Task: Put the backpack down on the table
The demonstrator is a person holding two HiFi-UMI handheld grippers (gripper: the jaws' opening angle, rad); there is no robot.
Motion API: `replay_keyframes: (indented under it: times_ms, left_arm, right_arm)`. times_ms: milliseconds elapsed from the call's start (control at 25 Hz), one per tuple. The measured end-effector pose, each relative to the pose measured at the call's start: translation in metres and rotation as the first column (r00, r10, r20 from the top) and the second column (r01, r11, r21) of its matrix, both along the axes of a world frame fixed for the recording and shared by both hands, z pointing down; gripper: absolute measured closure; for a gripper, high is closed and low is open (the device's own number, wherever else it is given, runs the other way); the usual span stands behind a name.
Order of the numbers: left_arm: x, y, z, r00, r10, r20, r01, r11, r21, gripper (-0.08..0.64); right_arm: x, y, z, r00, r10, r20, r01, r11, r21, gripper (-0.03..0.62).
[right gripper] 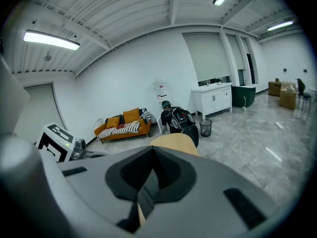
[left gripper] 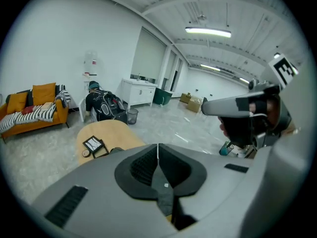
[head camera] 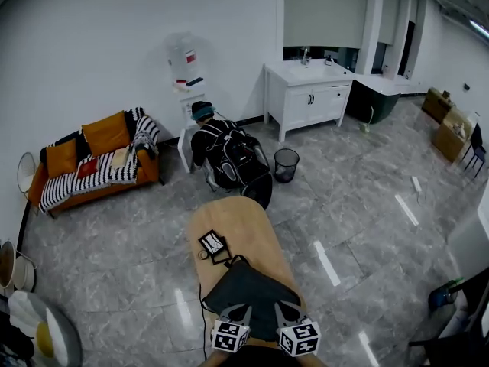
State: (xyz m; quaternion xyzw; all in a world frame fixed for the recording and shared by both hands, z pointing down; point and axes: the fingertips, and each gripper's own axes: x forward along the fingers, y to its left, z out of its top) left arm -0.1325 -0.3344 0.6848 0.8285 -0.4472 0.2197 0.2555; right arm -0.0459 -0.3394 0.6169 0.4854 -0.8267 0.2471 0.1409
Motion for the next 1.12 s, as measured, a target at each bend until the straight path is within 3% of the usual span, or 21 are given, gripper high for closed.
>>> replay_keyframes:
  times_ms: [400,1120]
  left_arm:
    - [-0.036,-0.015,-0.002,1.000,-0.022,0.000,0.022,0.999,0.032,0.540]
    - [-0.046,-0.025,0.008,1.000,0.001,-0.011,0.000,1.000,0.017,0.540]
  right_arm:
    - [-0.033,-0.015,-0.006,1.000,-0.024,-0.016,0.025,0.999,0.041,0.583]
    - [-0.042,-0.019,-0.004,0.999,-0.012,-0.036,0.014,0.998,0.057,0.583]
